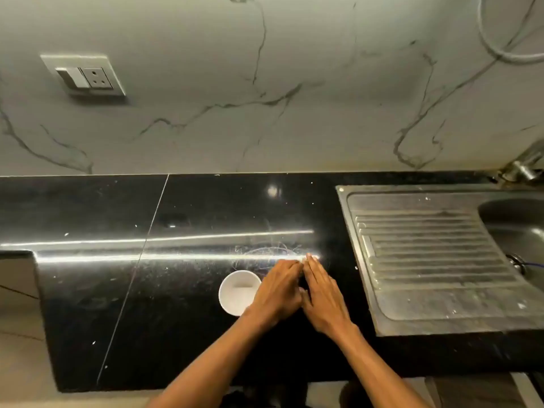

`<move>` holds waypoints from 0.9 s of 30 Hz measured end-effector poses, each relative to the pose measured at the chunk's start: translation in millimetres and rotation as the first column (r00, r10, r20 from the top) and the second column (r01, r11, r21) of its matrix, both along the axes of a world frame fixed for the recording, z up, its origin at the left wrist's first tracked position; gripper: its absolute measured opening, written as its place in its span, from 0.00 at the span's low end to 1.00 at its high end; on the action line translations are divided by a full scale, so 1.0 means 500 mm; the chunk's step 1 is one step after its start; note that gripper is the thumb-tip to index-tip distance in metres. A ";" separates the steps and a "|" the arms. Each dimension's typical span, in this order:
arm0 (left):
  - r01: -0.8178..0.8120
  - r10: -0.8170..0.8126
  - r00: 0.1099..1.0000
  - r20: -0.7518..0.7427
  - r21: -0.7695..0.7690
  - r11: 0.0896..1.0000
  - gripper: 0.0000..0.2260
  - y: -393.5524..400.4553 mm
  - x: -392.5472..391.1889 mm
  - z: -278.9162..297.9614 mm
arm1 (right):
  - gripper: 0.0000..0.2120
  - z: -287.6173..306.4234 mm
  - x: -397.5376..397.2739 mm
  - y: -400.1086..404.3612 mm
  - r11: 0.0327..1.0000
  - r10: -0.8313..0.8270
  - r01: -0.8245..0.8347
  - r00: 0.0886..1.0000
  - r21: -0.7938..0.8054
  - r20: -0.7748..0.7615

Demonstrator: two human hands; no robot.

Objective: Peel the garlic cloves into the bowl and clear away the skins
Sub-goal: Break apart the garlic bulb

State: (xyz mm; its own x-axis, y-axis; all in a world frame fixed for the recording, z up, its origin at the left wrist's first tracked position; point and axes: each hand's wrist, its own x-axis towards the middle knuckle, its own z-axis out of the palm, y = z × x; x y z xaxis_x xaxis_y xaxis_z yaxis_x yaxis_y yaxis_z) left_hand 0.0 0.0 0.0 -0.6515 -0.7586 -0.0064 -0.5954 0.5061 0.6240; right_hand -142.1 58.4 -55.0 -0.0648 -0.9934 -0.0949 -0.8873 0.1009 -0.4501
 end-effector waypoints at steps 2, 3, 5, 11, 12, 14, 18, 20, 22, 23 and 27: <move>-0.057 0.055 0.998 0.028 0.058 0.997 0.21 0.013 -0.007 -0.012 | 0.42 0.000 0.002 0.007 0.999 -0.024 0.024 1.000 0.026 0.015; -0.073 0.070 0.996 0.047 0.073 0.995 0.19 0.022 -0.009 -0.024 | 0.40 -0.008 0.003 0.013 0.999 -0.035 0.035 0.999 0.027 -0.006; -0.091 0.084 0.994 0.074 0.105 0.990 0.19 0.035 -0.011 -0.045 | 0.35 -0.017 0.007 0.020 0.998 -0.048 0.049 0.998 0.028 -0.038; -0.127 0.115 0.990 0.076 0.170 0.977 0.12 0.033 -0.024 -0.084 | 0.16 -0.042 0.006 0.024 0.982 -0.166 0.175 0.979 -0.070 0.118; -0.127 0.118 0.991 0.055 0.190 0.974 0.12 0.031 -0.026 -0.087 | 0.14 -0.042 0.007 0.021 0.975 -0.203 0.217 0.956 -0.044 0.210; -0.151 0.155 0.988 0.006 0.252 0.956 0.14 0.026 -0.032 -0.089 | 0.09 -0.049 0.003 0.007 0.937 -0.317 0.348 0.878 -0.024 0.357; -0.240 0.273 0.959 -0.072 0.305 0.922 0.13 0.013 -0.046 -0.104 | 0.06 -0.055 -0.003 -0.028 0.863 -0.442 0.503 0.704 0.050 0.556; -0.288 0.333 0.937 -0.110 0.297 0.910 0.11 0.003 -0.050 -0.117 | 0.07 -0.050 -0.009 -0.037 0.864 -0.440 0.497 0.669 0.079 0.599; -0.325 0.380 0.913 -0.147 0.300 0.897 0.12 -0.003 -0.051 -0.127 | 0.11 -0.051 -0.018 -0.041 0.877 -0.414 0.476 0.672 0.071 0.615; -0.333 0.392 0.906 -0.162 0.301 0.894 0.13 -0.004 -0.051 -0.132 | 0.13 -0.051 -0.023 -0.042 0.886 -0.397 0.459 0.676 0.067 0.621; -0.342 0.416 0.881 -0.227 0.302 0.890 0.14 -0.001 -0.050 -0.140 | 0.17 -0.050 -0.038 -0.044 0.911 -0.344 0.410 0.701 0.043 0.625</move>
State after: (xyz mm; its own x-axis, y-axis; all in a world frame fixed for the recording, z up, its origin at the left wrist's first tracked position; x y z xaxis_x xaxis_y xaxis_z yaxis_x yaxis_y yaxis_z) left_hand -24.8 -0.3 -69.9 -0.3163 -0.9447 -0.0868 -0.4930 0.0856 0.8658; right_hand -161.3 36.3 -79.8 -0.3972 -0.9042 -0.1568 -0.3176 0.2958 -0.9009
